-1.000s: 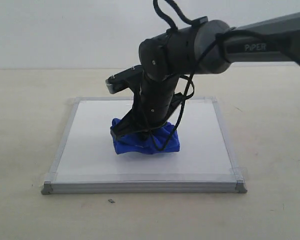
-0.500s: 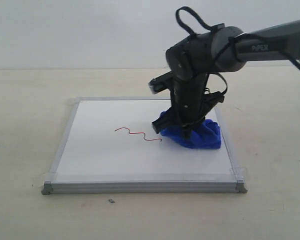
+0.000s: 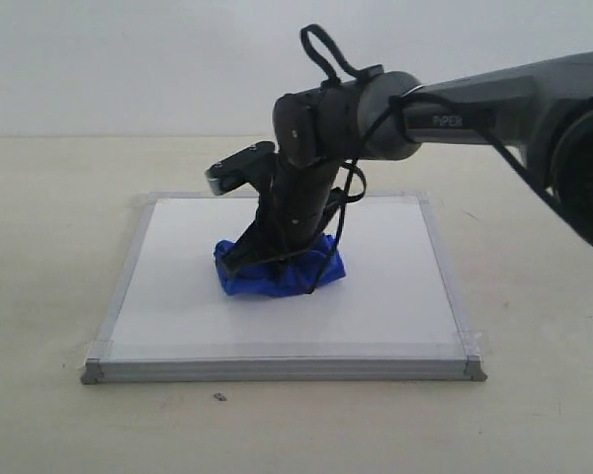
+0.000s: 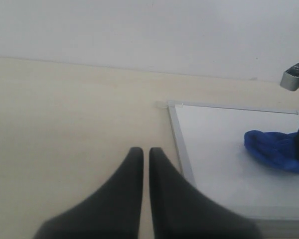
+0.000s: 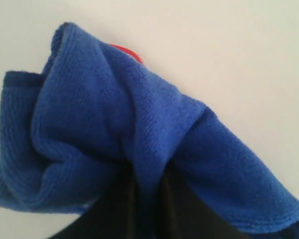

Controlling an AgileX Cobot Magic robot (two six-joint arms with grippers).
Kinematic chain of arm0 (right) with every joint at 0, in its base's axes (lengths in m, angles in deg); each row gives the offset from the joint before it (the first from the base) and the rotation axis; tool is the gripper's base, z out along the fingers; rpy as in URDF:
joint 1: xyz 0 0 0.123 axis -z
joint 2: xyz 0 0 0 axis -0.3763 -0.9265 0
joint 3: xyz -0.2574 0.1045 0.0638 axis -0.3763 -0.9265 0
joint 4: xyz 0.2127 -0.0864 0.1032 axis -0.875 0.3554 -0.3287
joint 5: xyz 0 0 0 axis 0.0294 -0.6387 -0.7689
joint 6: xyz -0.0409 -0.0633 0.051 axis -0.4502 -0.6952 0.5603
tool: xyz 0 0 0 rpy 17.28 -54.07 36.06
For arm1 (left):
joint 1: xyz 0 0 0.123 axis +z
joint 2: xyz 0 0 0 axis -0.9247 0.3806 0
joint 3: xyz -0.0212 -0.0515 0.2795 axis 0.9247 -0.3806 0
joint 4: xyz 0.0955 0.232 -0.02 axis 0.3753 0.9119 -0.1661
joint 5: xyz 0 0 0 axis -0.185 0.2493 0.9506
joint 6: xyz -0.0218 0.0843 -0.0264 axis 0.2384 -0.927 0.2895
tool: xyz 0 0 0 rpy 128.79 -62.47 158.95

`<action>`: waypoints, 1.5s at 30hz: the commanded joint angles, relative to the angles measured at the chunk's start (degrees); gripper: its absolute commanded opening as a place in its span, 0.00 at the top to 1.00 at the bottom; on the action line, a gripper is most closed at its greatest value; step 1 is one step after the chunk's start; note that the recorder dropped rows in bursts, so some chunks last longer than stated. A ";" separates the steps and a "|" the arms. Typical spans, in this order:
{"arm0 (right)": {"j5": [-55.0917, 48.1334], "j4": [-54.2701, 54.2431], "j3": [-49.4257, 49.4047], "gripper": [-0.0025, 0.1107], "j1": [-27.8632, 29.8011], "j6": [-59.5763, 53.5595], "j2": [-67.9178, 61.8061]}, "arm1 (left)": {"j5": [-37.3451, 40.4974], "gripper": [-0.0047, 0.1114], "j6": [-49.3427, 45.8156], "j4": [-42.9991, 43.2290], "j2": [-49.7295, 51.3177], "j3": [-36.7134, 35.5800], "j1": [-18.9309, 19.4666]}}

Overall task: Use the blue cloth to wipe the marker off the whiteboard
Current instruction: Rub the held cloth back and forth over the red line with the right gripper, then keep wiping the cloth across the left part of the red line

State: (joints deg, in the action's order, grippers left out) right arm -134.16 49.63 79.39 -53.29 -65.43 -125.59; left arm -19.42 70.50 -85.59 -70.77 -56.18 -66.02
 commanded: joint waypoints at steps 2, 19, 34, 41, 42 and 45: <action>-6.50 7.93 0.90 0.98 0.14 13.13 -3.46 | -0.18 0.92 -0.14 -0.28 -0.18 -0.22 0.09; 3.57 -13.55 3.67 0.98 -0.85 -1.28 -2.62 | -0.18 0.92 -0.14 -0.28 -0.18 -0.22 0.09; 5.42 3.33 4.83 0.98 7.82 25.28 -2.75 | -0.18 0.92 -0.14 -0.28 -0.18 -0.22 0.09; 8.35 -21.77 5.28 0.98 1.73 -5.12 -5.04 | -0.18 0.92 -0.14 -0.28 -0.18 -0.22 0.09; 6.88 -21.03 5.72 0.98 1.02 -5.81 -5.44 | -0.18 0.92 -0.14 -0.28 -0.18 -0.22 0.09; 4.07 -11.81 7.61 0.98 0.00 1.64 -6.98 | -0.18 0.92 -0.14 -0.28 -0.18 -0.22 0.09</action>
State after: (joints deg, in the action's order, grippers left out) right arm -125.50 33.00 86.29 -52.38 -67.57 -130.42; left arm -19.42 70.50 -85.59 -70.77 -56.18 -66.02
